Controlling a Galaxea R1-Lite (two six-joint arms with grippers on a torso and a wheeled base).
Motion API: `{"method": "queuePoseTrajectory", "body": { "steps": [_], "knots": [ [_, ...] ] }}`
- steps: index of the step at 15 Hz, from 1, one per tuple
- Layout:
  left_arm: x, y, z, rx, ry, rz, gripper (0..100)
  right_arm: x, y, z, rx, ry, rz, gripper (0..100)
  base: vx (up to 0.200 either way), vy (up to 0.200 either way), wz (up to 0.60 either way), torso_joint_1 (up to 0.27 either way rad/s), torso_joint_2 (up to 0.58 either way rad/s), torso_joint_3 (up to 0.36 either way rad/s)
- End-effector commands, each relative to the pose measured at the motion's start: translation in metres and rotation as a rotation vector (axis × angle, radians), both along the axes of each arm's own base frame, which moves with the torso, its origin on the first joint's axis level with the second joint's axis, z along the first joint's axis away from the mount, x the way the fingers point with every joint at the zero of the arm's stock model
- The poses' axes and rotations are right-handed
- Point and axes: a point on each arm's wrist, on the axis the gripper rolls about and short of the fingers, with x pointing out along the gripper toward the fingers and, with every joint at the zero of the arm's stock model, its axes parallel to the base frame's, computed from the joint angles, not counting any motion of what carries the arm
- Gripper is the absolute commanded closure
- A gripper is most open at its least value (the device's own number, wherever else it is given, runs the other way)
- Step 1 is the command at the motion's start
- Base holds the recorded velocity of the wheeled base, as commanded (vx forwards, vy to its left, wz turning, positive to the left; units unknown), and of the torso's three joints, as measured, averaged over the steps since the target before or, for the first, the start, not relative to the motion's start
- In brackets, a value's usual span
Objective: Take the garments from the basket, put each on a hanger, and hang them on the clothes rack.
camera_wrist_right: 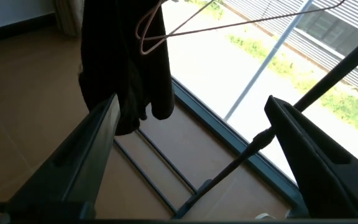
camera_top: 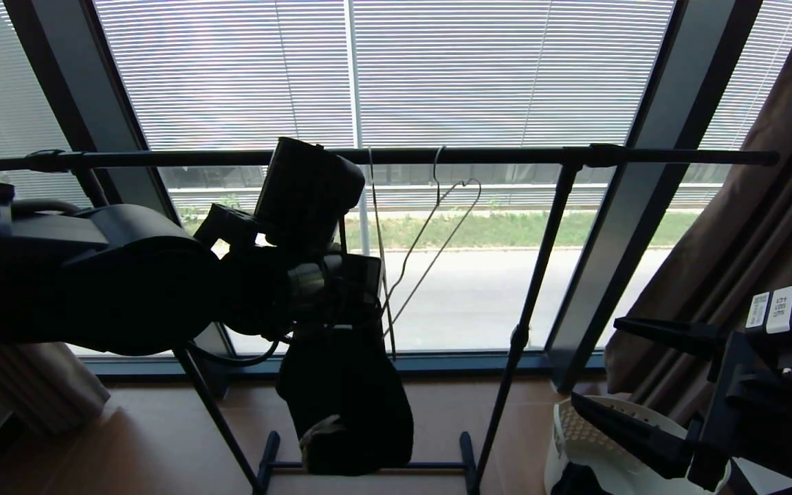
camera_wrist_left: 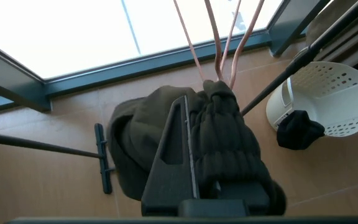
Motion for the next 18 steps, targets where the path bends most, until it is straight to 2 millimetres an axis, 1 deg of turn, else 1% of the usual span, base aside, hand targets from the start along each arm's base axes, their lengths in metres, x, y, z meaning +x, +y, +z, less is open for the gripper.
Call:
{"method": "queuePoseTrajectory", "body": {
  "steps": [1,2,3,4,5,6,7,8,9,10,12,15,16,18],
  "knots": [
    [-0.008,-0.008,0.002,-0.004,-0.004,-0.034,100,0.002,0.016,-0.008,-0.026,0.039,0.066,0,0.0,0.0,0.0,0.0,0.0,0.0],
    [-0.013,-0.011,0.003,-0.007,-0.006,-0.05,100,0.003,0.024,-0.01,-0.031,0.055,0.063,0,0.0,0.0,0.0,0.0,0.0,0.0],
    [-0.015,-0.012,0.003,-0.007,-0.006,-0.056,100,0.003,0.026,-0.01,-0.027,0.062,0.049,0,0.0,0.0,0.0,0.0,0.0,0.0],
    [-0.019,-0.014,0.005,-0.011,-0.01,-0.068,100,0.0,0.038,0.0,0.032,0.073,0.013,0,0.0,0.0,0.0,0.0,0.0,0.0],
    [-0.019,-0.014,0.006,-0.011,-0.01,-0.069,100,-0.002,0.044,0.005,0.068,0.081,-0.004,0,0.0,0.0,0.0,0.0,0.0,0.0],
    [-0.02,-0.014,0.006,-0.012,-0.011,-0.071,100,-0.001,0.059,0.008,0.087,0.098,-0.027,0,0.0,0.0,0.0,0.0,0.0,0.0],
    [-0.021,-0.013,0.008,-0.016,-0.016,-0.071,100,0.003,0.073,0.004,0.061,0.101,-0.045,0,0.0,0.0,0.0,0.0,0.0,0.0],
    [-0.022,-0.012,0.011,-0.021,-0.022,-0.071,100,0.005,0.082,0.001,0.04,0.103,-0.06,0,0.0,0.0,0.0,0.0,0.0,0.0],
    [-0.025,-0.011,0.015,-0.029,-0.029,-0.076,100,0.007,0.099,-0.004,0.008,0.089,-0.109,0,0.0,0.0,0.0,0.0,0.0,0.0],
    [-0.028,-0.01,0.015,-0.028,-0.028,-0.079,100,0.012,0.108,-0.008,-0.006,0.092,-0.134,0,0.0,0.0,0.0,0.0,0.0,0.0],
    [-0.036,-0.009,0.014,-0.024,-0.023,-0.095,100,0.015,0.112,-0.014,-0.026,0.105,-0.138,0,0.0,0.0,0.0,0.0,0.0,0.0],
    [-0.044,-0.01,0.018,-0.032,-0.032,-0.114,100,0.024,0.124,-0.026,-0.048,0.136,-0.149,0,0.0,0.0,0.0,0.0,0.0,0.0],
    [-0.048,-0.012,0.02,-0.037,-0.036,-0.126,100,0.033,0.135,-0.045,-0.095,0.178,-0.159,0,0.0,0.0,0.0,0.0,0.0,0.0],
    [-0.05,-0.011,0.022,-0.039,-0.038,-0.129,100,0.037,0.14,-0.052,-0.097,0.176,-0.185,0,0.0,0.0,0.0,0.0,0.0,0.0]
  ]
}}
